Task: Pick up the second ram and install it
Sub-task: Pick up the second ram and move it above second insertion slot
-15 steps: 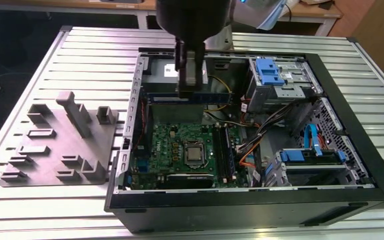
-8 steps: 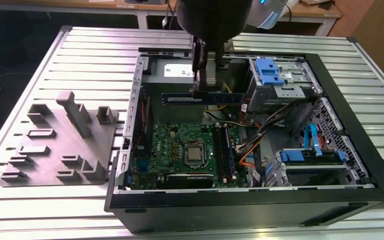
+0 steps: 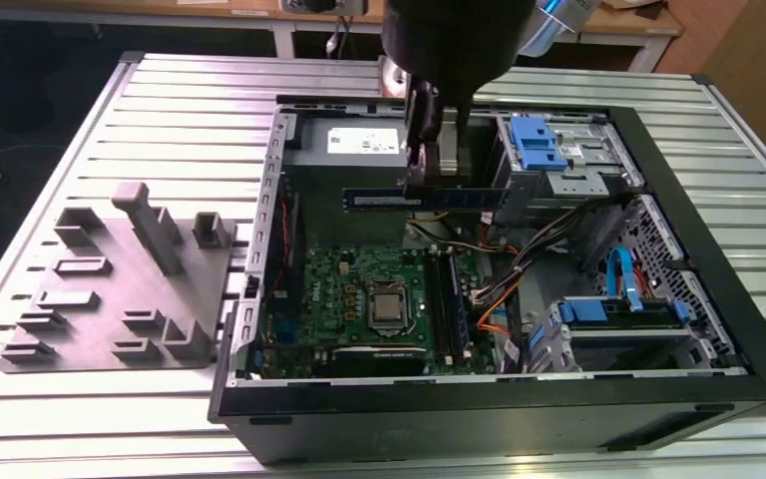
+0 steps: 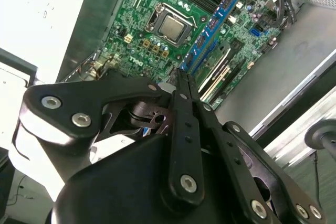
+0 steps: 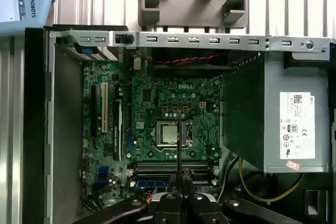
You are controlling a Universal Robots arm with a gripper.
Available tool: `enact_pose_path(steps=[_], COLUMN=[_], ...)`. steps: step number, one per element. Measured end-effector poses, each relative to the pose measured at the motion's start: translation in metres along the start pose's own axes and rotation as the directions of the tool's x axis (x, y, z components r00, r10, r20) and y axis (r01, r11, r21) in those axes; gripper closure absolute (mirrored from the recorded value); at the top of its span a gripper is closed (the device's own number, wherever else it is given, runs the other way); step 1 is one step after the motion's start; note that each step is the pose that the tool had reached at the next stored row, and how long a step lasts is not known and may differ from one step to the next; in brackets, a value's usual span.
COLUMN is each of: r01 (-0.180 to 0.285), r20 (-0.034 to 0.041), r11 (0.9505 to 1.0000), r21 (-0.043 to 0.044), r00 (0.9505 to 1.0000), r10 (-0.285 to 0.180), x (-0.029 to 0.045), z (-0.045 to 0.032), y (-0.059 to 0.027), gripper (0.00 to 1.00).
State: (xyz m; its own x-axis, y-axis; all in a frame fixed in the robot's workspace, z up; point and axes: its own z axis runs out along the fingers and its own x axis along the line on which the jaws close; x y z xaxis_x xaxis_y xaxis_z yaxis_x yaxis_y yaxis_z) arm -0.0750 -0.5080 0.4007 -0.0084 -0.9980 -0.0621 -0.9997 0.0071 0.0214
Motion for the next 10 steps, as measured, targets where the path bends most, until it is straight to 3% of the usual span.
enact_pose_path(steps=[10], r01=[0.0], r20=[-0.0001], r11=[1.0], r21=[0.0], r00=[1.0], r10=[0.0], x=[0.0008], z=[0.0137], y=[-0.0045], gripper=[0.92])
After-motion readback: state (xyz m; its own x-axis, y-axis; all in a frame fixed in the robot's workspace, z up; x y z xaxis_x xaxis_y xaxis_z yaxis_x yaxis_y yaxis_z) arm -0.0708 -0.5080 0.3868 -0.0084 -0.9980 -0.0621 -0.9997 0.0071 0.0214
